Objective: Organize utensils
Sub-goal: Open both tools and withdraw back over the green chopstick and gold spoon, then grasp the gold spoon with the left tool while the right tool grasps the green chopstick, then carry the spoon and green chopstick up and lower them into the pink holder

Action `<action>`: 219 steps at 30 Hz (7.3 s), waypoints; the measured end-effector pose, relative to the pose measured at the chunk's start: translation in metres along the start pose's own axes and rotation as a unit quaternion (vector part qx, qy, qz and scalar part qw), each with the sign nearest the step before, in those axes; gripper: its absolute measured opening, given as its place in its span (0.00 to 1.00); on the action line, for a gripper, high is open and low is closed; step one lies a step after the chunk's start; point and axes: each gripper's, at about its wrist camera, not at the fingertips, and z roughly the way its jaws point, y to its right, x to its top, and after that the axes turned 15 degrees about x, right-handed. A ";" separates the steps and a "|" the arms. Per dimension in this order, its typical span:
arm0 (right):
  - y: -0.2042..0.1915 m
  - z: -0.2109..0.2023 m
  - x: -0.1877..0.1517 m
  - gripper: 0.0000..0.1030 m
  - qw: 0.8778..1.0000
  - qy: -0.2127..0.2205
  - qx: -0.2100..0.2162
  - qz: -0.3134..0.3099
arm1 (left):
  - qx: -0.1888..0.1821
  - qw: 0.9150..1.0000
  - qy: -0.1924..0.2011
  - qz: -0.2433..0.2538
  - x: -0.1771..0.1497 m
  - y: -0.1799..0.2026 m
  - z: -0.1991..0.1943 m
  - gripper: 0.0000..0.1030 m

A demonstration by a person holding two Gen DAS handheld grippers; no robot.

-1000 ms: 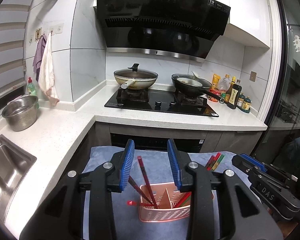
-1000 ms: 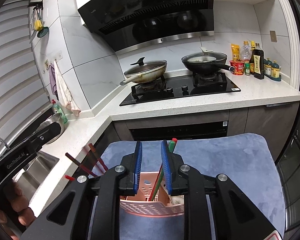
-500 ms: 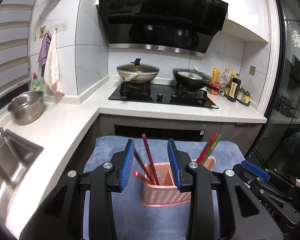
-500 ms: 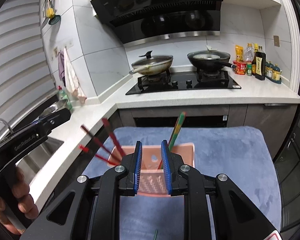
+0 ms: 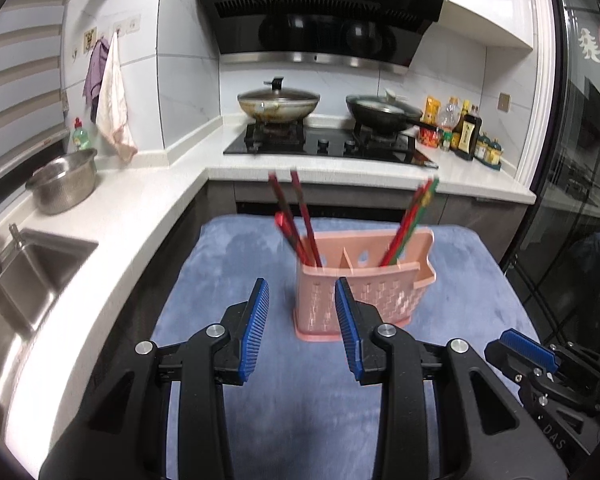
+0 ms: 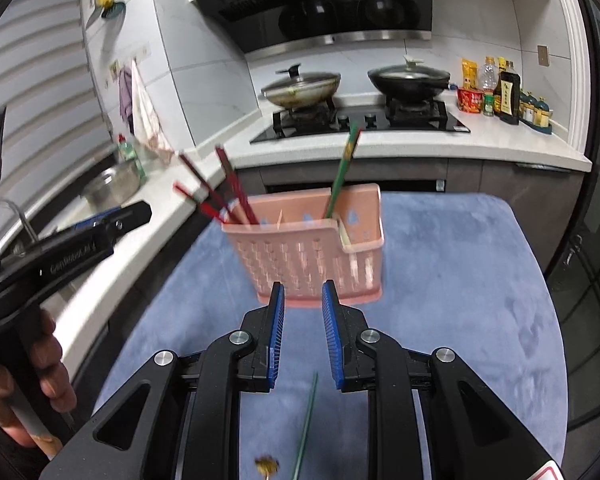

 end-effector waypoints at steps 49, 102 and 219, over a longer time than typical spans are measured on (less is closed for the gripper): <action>-0.022 0.008 -0.220 0.08 0.983 -0.176 -0.032 0.031 | -0.006 0.986 -0.164 0.038 -0.209 0.005 -0.025 0.32; 0.009 -0.044 -0.224 0.07 0.984 -0.141 -0.066 0.089 | -0.095 0.966 -0.202 0.127 -0.249 0.076 -0.044 0.09; 0.048 0.055 0.135 0.21 0.994 0.103 -0.005 0.024 | -0.069 0.995 -0.065 -0.023 0.073 0.027 0.082 0.24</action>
